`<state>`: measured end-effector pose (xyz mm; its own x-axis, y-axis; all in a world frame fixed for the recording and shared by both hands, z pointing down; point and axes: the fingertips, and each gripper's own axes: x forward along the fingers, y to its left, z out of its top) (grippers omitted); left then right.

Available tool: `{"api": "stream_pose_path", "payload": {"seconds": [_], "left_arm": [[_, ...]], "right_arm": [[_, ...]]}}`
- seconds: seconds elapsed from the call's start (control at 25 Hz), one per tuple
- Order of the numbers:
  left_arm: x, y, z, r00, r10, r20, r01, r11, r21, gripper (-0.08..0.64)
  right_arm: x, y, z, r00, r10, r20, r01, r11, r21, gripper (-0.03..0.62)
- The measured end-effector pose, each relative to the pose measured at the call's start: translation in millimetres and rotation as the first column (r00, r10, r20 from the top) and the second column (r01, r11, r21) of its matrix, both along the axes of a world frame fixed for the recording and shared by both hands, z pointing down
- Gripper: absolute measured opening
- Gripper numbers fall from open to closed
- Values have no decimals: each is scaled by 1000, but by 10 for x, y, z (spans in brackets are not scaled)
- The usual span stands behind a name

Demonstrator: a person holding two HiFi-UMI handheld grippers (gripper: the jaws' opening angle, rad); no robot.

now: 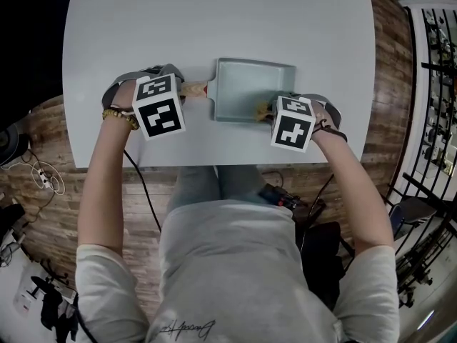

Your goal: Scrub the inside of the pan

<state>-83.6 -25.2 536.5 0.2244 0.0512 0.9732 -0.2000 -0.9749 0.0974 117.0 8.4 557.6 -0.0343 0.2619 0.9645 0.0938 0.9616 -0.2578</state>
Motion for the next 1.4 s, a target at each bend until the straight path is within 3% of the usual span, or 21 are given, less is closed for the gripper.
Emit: {"api": "stream_pose_path", "payload": {"seconds": [0.2,0.6,0.84,1.12,1.4], "left_arm": [[-1,72,-4,999,47,7,-47,999,-9,152],[36,81,-1,998,57,5,-57,998,-1,152],[32,74,7,999,45,5,-45,999,-3,152],[25,-2,13,999,36,24,-36,999,12,153],[-1,-15,11,999,47,20,-47,999,16,153]], "right_arm": [[-13,-93,6,999,-30,24,28,999,45,72],[-174,-912,36,994,85,75,-96,981,169,72],[-195,-985,38,992,105,66,-116,976,185,72],[-77,-502,21,999,38,29,-41,993,108,72],[-58,-93,5,998,67,21,-68,997,22,71]]}}
